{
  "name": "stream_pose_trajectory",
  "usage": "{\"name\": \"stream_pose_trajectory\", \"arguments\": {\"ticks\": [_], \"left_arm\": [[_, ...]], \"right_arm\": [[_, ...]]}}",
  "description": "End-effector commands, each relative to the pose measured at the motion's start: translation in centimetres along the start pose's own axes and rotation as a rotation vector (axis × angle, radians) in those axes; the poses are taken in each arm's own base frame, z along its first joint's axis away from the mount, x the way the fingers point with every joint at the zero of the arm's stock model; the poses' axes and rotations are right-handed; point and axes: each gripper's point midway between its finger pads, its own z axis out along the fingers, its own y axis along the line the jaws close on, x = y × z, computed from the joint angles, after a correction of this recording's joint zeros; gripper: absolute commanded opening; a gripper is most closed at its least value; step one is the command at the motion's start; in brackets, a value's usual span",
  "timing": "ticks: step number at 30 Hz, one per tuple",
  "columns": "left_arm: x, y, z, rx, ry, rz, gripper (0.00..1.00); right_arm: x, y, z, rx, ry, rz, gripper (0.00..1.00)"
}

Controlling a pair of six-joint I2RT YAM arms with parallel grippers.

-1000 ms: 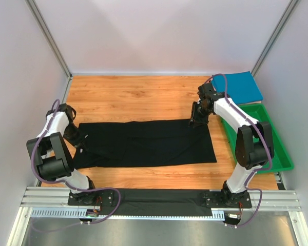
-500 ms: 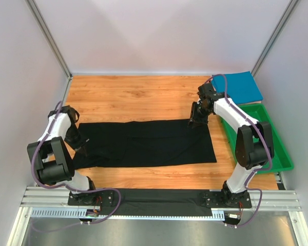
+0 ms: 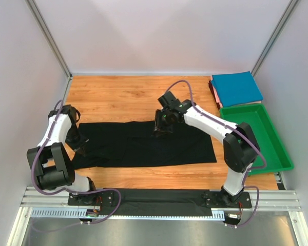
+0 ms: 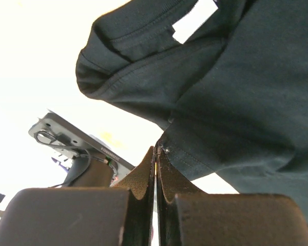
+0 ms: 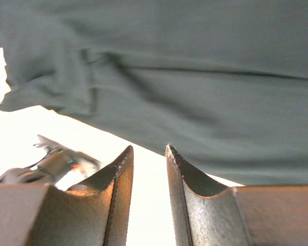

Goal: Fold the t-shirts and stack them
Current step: Fold the tshirt

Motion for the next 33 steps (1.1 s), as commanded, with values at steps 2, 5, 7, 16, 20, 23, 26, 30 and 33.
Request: {"name": "stream_pose_trajectory", "arguments": {"ticks": [2,5,7,16,20,23,26,30,33], "left_arm": [[1.4,-0.6,-0.7,0.069,0.006,-0.021,0.0],[3.1,-0.3,0.4,0.079,0.044,-0.028,0.0],[3.9,-0.6,1.1,0.108,0.067,-0.04,0.0],[4.4,-0.3,1.1,0.083,0.069,-0.023,0.0],[4.0,-0.4,1.2,0.069,0.064,-0.018,0.0],[3.6,-0.6,1.2,0.061,0.069,-0.013,0.0],[3.3,-0.7,1.0,0.058,0.071,-0.008,0.0],[3.0,-0.8,1.0,0.058,0.064,-0.002,0.0],[3.1,-0.8,1.2,0.054,0.069,0.001,0.0]], "right_arm": [[0.9,6.4,1.7,-0.099,0.001,0.058,0.33],[2.2,8.6,3.0,-0.105,0.013,0.032,0.34],[3.0,8.9,4.2,-0.093,0.039,0.033,0.34],[6.6,11.9,7.2,-0.094,0.095,0.008,0.34],[7.4,12.2,8.9,-0.067,0.114,0.001,0.33],[8.0,13.2,9.6,-0.076,0.126,-0.018,0.33],[8.6,13.4,10.5,-0.048,0.136,-0.027,0.33],[9.3,12.1,11.7,0.023,0.151,-0.002,0.33],[9.8,11.5,12.1,0.05,0.163,0.016,0.32]]}}
